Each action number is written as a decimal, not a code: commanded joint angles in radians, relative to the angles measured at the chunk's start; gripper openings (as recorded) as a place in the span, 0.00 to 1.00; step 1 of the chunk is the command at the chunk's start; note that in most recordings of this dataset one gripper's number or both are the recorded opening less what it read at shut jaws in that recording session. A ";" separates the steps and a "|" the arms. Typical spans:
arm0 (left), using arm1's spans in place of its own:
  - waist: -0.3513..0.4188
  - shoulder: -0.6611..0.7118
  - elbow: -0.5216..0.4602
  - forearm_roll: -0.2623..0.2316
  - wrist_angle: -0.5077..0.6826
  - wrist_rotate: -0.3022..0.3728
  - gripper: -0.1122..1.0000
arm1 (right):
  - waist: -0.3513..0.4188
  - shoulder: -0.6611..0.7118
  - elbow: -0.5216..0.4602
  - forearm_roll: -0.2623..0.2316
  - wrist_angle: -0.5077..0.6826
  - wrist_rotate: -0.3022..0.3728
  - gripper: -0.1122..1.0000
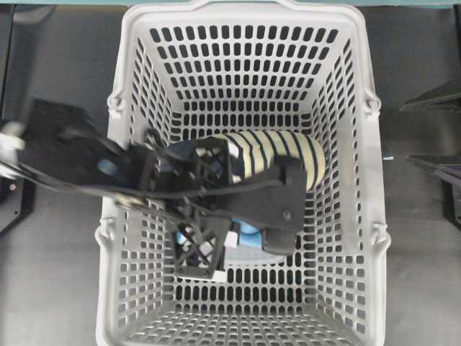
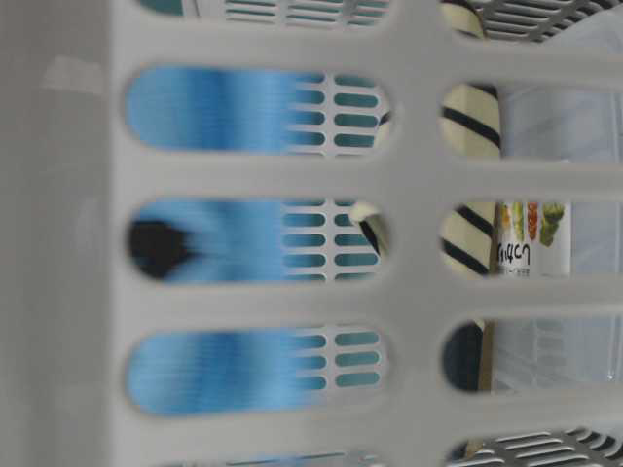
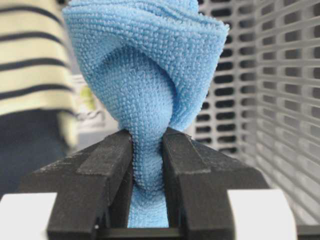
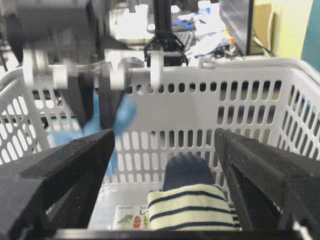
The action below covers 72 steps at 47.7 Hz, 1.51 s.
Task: Pick up the blue cloth from the shopping basket with the left arm.
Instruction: 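Lift the blue cloth upward out of the basket with the left gripper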
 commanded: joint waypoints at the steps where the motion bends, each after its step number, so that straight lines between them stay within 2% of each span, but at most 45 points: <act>1: -0.002 -0.049 -0.146 0.003 0.118 -0.003 0.23 | 0.000 0.003 -0.011 0.005 -0.008 0.002 0.80; 7: 0.000 -0.048 -0.253 0.003 0.212 0.000 0.23 | 0.000 0.003 -0.009 0.005 -0.011 0.002 0.80; 9: 0.003 -0.044 -0.262 0.003 0.224 0.000 0.23 | -0.002 0.003 -0.009 0.005 -0.014 0.002 0.80; 52: 0.011 -0.011 -0.265 0.003 0.216 0.021 0.23 | -0.002 0.003 -0.003 0.005 -0.025 0.002 0.80; 61: 0.009 -0.025 -0.225 0.003 0.124 0.023 0.23 | -0.002 0.003 -0.002 0.005 -0.025 0.002 0.80; 65: 0.009 -0.054 -0.179 0.003 0.081 0.021 0.23 | 0.000 0.003 -0.003 0.005 -0.029 0.002 0.80; 72: 0.005 -0.117 -0.100 0.003 0.072 0.012 0.23 | 0.000 0.003 -0.002 0.005 -0.034 0.002 0.80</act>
